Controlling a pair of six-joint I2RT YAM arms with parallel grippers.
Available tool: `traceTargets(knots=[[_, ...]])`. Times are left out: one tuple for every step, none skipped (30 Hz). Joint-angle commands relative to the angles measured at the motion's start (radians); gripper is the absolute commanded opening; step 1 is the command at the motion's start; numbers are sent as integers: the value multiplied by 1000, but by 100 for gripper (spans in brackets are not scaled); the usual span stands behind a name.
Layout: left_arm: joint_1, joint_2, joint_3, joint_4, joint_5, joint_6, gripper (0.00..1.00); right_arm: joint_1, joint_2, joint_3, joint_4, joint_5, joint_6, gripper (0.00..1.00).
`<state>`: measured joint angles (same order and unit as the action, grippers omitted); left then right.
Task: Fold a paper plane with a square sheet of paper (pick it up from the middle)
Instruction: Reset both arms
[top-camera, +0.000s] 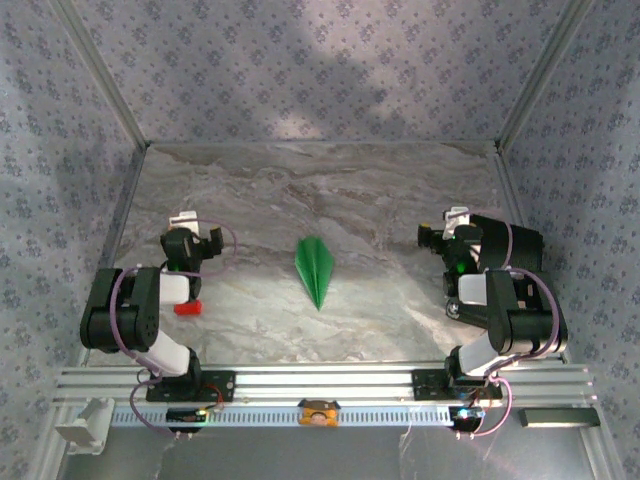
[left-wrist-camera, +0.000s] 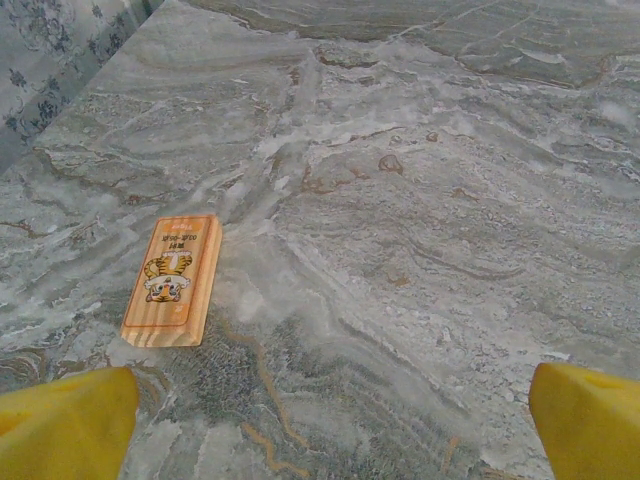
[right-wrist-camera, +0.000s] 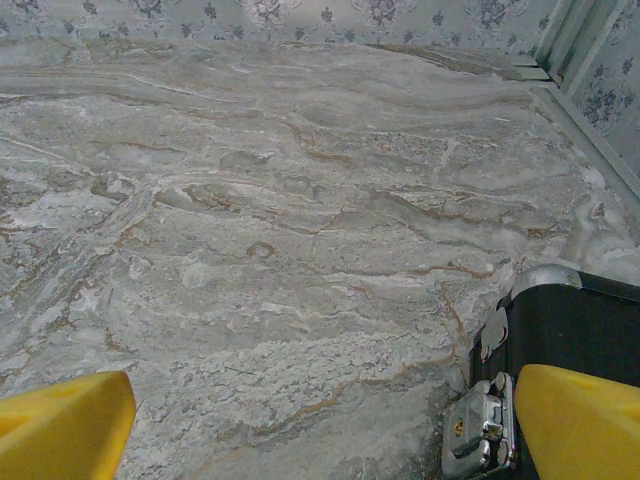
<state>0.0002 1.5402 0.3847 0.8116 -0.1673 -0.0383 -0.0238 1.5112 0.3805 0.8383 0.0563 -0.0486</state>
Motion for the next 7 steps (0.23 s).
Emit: traceTargets(knots=[[4,-6,19,18,20,-11,100,2,10,12,-34,15,19,99],[4,-7,20,17,20,-12,100,2,11,13,-34,16,19,99],[4,-6,21,18,20,-11,100,2,12,12,-35,15,19,99],[4,-5,20,18,20,-11,100,3,11,14,-36,14,19,99],[4,-7,20,17,21,-12,100,1,11,14,-36,11,19,99],[4,-7,20,18,20,-11,100,2,10,12,-36,11,20,99],[4,-7,20,18,24,-12,100,0,10,12,-36,9,21,99]])
